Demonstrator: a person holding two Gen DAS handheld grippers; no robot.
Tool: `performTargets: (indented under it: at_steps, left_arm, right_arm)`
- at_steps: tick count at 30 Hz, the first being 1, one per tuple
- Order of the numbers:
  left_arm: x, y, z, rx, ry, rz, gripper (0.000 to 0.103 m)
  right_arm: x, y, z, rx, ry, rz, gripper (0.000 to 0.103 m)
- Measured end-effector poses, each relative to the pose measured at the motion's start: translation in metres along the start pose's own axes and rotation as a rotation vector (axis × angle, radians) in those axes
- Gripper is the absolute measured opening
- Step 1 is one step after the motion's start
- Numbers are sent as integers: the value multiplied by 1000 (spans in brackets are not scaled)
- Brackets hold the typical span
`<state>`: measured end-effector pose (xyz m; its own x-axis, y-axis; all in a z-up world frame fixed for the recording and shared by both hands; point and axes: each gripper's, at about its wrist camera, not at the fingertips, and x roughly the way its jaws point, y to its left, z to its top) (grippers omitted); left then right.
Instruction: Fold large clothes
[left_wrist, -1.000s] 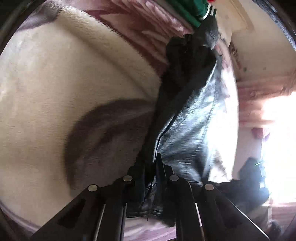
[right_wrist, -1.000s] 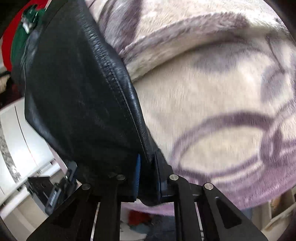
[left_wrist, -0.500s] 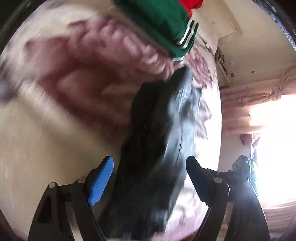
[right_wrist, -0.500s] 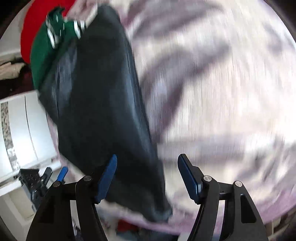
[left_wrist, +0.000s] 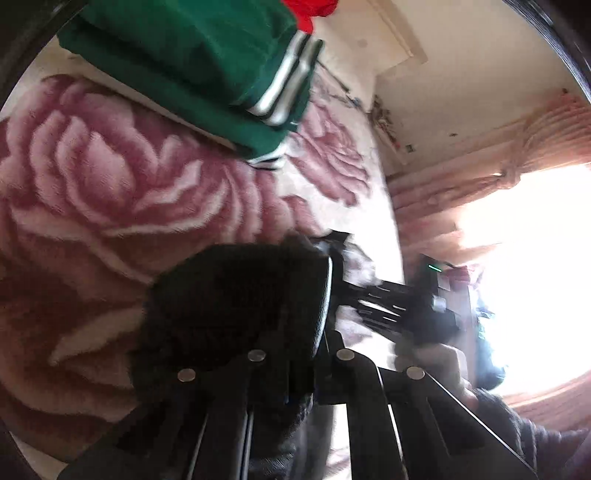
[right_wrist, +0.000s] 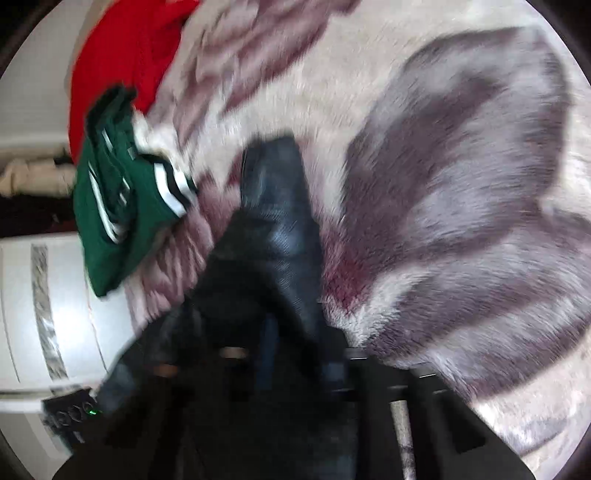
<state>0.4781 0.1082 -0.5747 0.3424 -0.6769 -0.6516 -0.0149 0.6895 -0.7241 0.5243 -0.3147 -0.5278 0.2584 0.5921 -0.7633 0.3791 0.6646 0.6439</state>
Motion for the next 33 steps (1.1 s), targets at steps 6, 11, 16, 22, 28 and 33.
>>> performTargets:
  at_steps: [6, 11, 16, 22, 28, 33]
  left_arm:
    - [59, 85, 20, -198, 174, 151, 11]
    - [9, 65, 22, -206, 115, 120, 34]
    - [-80, 49, 3, -195, -83, 225, 61]
    - [-139, 88, -76, -273, -102, 537, 61]
    - [-139, 153, -171, -394, 3, 638, 61]
    - [-136, 154, -192, -267, -3, 639, 64]
  right_arm:
    - [-2, -36, 21, 114, 5, -158, 5]
    - [-42, 1, 15, 1, 20, -171, 18]
    - [-52, 77, -58, -268, 184, -148, 39]
    - [38, 155, -152, -528, 414, -228, 38]
    - [124, 153, -179, -603, 404, -503, 38]
    - [94, 173, -172, -539, 431, -489, 38]
